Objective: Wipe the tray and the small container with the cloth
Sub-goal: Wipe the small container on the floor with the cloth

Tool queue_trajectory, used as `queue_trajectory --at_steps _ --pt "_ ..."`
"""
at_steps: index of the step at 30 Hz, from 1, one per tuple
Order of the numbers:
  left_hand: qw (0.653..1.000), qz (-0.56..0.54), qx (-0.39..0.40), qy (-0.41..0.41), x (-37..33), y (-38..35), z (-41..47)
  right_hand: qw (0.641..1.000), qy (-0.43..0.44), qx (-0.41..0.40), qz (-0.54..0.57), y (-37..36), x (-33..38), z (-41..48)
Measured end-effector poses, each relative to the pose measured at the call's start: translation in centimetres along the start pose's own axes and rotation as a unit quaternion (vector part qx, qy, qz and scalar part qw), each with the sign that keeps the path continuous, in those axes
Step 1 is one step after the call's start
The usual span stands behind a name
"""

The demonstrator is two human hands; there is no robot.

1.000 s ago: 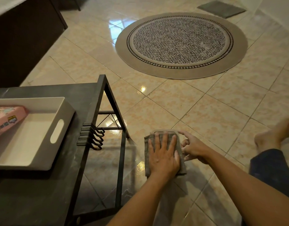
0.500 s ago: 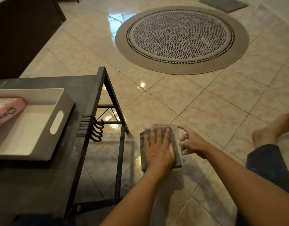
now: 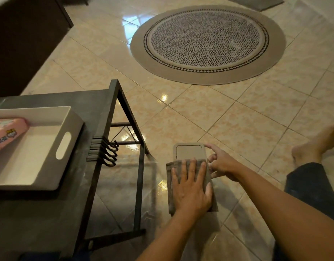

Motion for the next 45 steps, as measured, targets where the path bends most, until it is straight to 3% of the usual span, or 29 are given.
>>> queue_trajectory --at_steps 2,7,11,26,31,36,41,45 --pt "1.000 0.010 -0.010 -0.018 -0.5 0.4 1.2 1.000 -0.002 0.005 0.000 0.0 -0.2 0.0" --pt "0.999 0.004 -0.002 0.052 2.5 0.6 1.6 1.000 0.000 0.000 0.008 0.1 -0.3 0.0" --pt "1.000 0.017 0.005 0.003 0.2 0.4 1.6 1.000 -0.001 0.007 -0.001 0.1 -0.2 0.1" --pt "0.999 0.021 -0.014 -0.023 0.6 1.7 4.9 1.000 -0.006 -0.015 -0.011 -0.1 -0.7 -0.1" --pt "1.000 0.005 -0.011 0.020 2.4 2.0 5.1 1.000 -0.001 -0.013 -0.012 -0.3 -0.6 0.2" --pt "0.999 0.023 -0.017 -0.018 0.3 1.6 5.8 1.000 -0.006 0.002 0.001 -0.1 -0.6 0.3" --pt "0.999 0.001 0.000 0.040 2.4 1.6 4.8 1.000 -0.001 -0.007 -0.004 -0.1 -0.7 0.4" --pt "1.000 0.028 0.011 -0.008 -0.2 1.1 4.6 1.000 -0.007 0.003 0.010 -0.1 -0.8 0.4"
Point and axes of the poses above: each hand's wrist, its own z-axis towards the middle knuckle, its own y-axis out of the back of the hand, x = y × z, the point moved 8 cm from there along z, towards the middle knuckle, and after that the axes turned 8 degrees about z, right-handed, at the moved point
